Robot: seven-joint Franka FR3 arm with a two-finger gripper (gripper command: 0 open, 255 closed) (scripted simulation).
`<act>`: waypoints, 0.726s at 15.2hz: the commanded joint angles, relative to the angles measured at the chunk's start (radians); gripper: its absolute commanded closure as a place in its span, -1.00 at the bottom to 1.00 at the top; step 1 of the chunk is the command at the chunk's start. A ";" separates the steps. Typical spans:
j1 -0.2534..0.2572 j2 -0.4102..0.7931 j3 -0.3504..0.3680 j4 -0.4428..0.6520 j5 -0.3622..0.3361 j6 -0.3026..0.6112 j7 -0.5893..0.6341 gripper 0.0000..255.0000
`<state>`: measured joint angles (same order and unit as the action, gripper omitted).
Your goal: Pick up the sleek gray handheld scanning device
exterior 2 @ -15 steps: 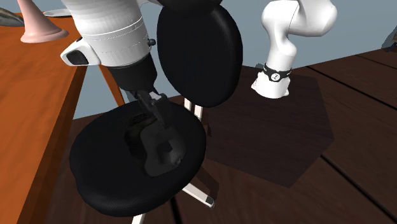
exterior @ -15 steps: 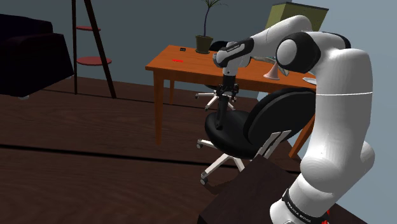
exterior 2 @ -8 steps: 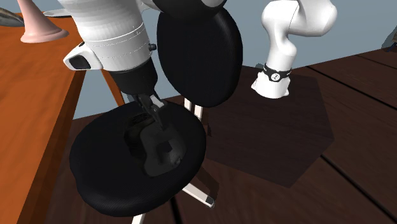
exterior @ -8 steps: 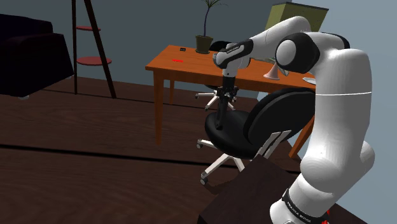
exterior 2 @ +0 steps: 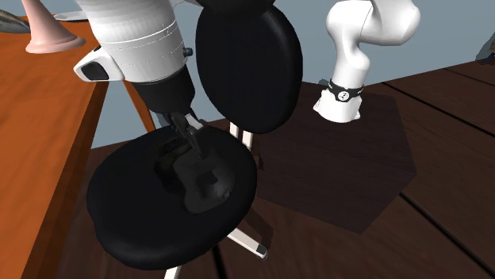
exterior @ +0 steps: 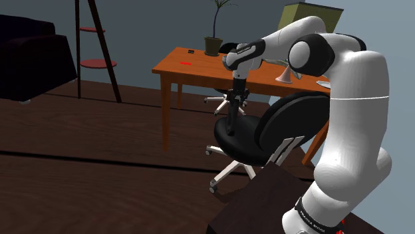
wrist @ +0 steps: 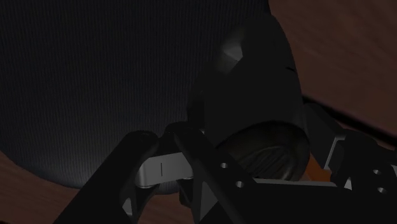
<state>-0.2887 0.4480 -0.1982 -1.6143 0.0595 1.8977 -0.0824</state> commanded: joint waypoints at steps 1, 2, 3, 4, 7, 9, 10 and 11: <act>0.001 -0.012 -0.001 0.010 -0.002 -0.021 0.002 1.00; 0.001 -0.017 -0.001 0.017 -0.003 -0.032 0.002 1.00; 0.001 -0.021 -0.002 0.024 -0.004 -0.044 0.002 1.00; 0.002 -0.025 -0.002 0.032 -0.005 -0.055 0.003 1.00; 0.002 -0.036 -0.003 0.057 -0.007 -0.091 0.004 1.00; 0.002 -0.042 -0.004 0.075 -0.009 -0.115 0.004 1.00; 0.001 -0.045 -0.004 0.084 -0.009 -0.127 0.004 1.00; 0.001 -0.047 -0.005 0.094 -0.010 -0.139 0.004 1.00</act>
<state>-0.2878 0.4068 -0.2025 -1.5288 0.0506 1.7714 -0.0788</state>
